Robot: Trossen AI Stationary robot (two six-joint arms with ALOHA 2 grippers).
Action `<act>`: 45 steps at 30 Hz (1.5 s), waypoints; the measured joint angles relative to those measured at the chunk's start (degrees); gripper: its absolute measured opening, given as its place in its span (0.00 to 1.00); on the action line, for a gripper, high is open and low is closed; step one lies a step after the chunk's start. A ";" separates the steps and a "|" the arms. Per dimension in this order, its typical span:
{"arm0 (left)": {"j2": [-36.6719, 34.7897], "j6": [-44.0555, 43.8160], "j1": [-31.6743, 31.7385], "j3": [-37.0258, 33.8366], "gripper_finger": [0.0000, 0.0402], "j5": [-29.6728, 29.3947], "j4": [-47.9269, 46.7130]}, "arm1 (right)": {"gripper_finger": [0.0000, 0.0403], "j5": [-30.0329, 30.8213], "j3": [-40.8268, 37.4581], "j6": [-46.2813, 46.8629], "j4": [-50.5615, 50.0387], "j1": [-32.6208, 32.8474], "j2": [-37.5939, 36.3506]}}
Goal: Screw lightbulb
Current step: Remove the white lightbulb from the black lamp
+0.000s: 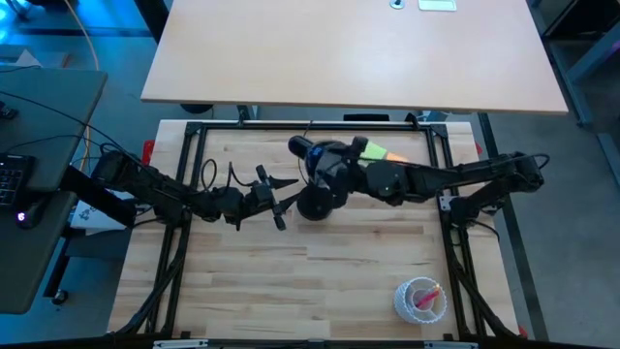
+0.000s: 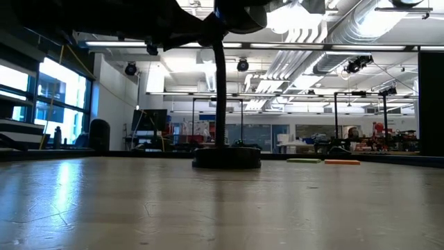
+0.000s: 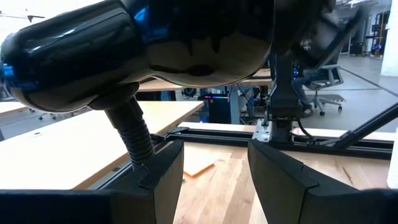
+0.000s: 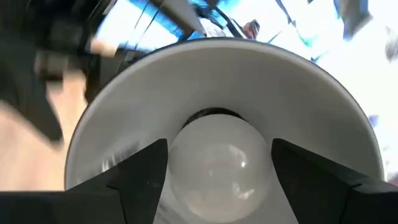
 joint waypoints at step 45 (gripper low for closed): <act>0.00 -2.05 -0.20 0.00 0.43 -0.03 0.10 | 0.70 -7.92 0.00 22.46 -2.27 -5.21 -0.85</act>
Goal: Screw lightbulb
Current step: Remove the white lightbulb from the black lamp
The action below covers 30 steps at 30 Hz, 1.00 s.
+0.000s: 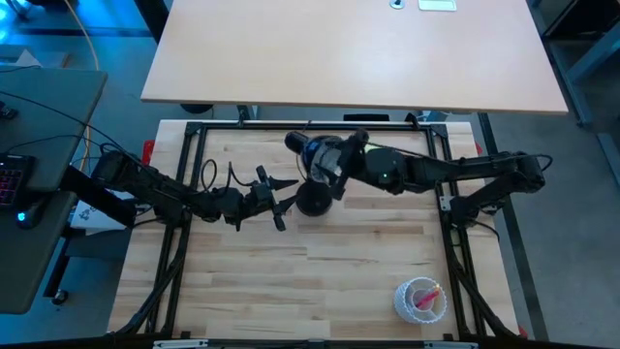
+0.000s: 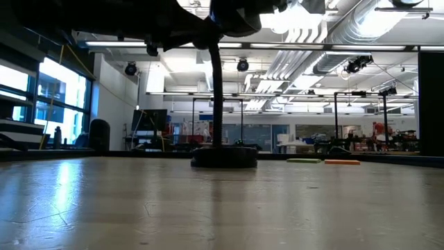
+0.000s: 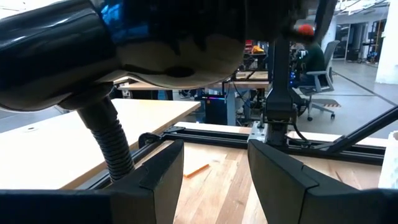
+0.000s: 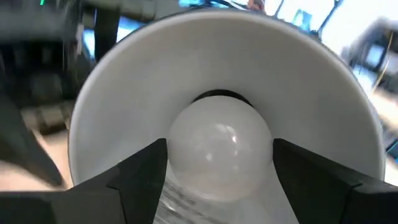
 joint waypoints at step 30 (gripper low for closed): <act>0.00 -1.56 -0.04 0.00 0.43 0.12 -0.20 | 0.70 16.30 0.02 20.32 -0.59 7.82 -0.63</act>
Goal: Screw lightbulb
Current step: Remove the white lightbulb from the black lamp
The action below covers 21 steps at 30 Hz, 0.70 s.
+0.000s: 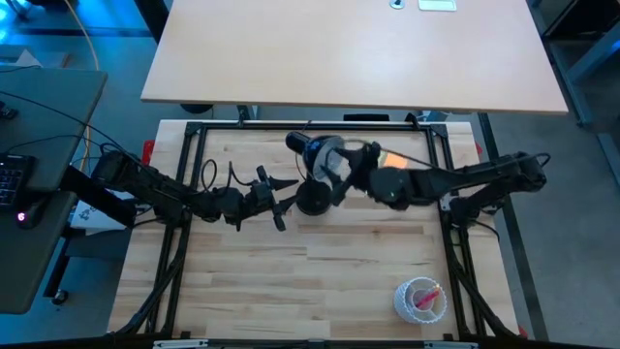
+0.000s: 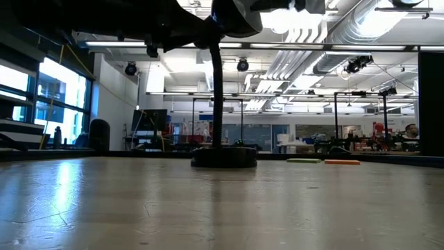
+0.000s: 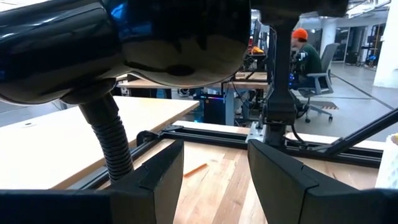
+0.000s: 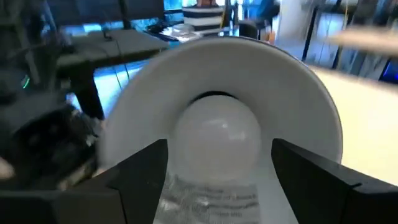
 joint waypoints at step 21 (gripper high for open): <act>0.00 0.15 -0.02 0.00 0.43 0.13 -0.18 | 0.70 -17.83 0.00 -17.68 0.40 -9.22 0.02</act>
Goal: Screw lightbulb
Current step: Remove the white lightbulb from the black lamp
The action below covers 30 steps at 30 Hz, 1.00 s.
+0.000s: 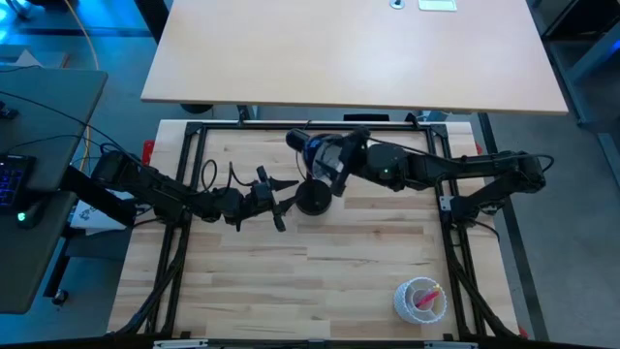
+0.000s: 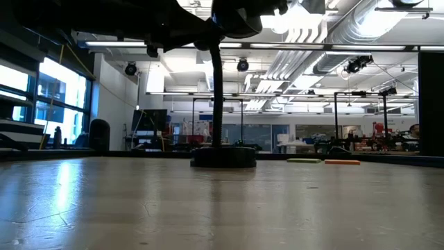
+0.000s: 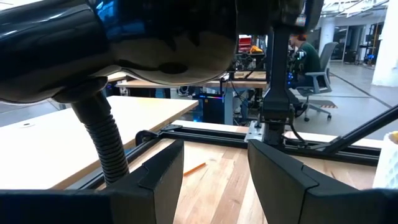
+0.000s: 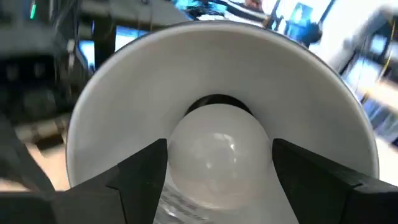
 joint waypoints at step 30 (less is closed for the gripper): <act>0.00 -0.11 0.02 0.00 0.43 -0.02 0.00 | 0.70 23.98 0.00 -4.32 -0.37 11.02 0.04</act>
